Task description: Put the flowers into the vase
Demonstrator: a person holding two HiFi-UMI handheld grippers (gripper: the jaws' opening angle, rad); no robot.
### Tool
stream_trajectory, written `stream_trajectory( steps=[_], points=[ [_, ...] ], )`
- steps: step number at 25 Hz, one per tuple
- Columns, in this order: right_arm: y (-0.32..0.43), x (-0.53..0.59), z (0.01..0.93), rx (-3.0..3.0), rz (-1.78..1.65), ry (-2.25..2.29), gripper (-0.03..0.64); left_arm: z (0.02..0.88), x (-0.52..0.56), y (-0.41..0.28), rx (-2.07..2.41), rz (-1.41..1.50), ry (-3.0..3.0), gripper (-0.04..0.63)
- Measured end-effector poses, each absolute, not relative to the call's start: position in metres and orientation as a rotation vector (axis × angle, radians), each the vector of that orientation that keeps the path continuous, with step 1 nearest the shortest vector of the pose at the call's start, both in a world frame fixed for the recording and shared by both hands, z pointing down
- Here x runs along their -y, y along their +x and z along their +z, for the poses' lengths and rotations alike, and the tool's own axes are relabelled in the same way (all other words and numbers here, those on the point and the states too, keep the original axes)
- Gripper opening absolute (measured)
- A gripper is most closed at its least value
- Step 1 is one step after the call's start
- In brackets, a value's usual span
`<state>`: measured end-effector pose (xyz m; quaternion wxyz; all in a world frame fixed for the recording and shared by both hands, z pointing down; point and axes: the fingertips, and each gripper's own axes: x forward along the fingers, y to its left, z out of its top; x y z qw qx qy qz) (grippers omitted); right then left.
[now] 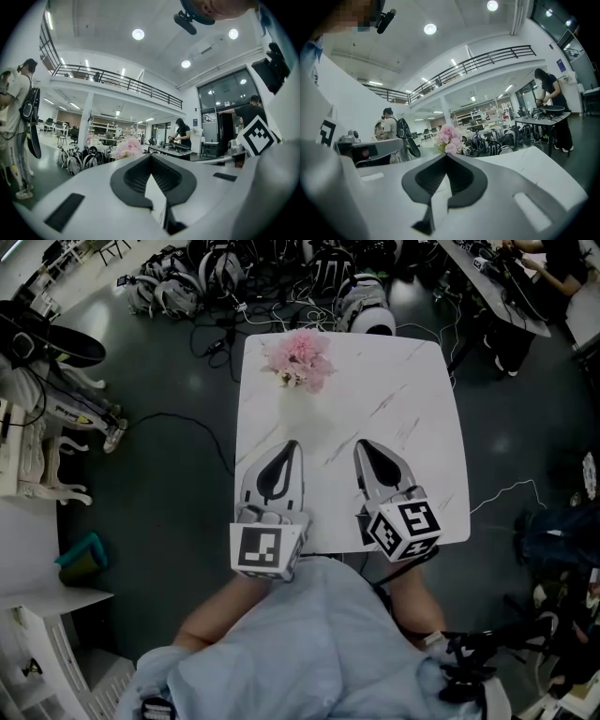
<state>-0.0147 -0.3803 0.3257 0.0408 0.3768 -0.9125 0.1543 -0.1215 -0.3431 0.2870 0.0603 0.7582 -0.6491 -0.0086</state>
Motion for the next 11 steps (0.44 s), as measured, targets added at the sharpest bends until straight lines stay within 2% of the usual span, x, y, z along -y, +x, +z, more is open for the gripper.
stream_trajectory(
  steps=[11],
  points=[
    [-0.0189, 0.382, 0.327, 2.808, 0.479, 1.133, 0.001, 0.29, 0.3445, -0.1187, 1.953, -0.038, 2.301, 0.004]
  ],
)
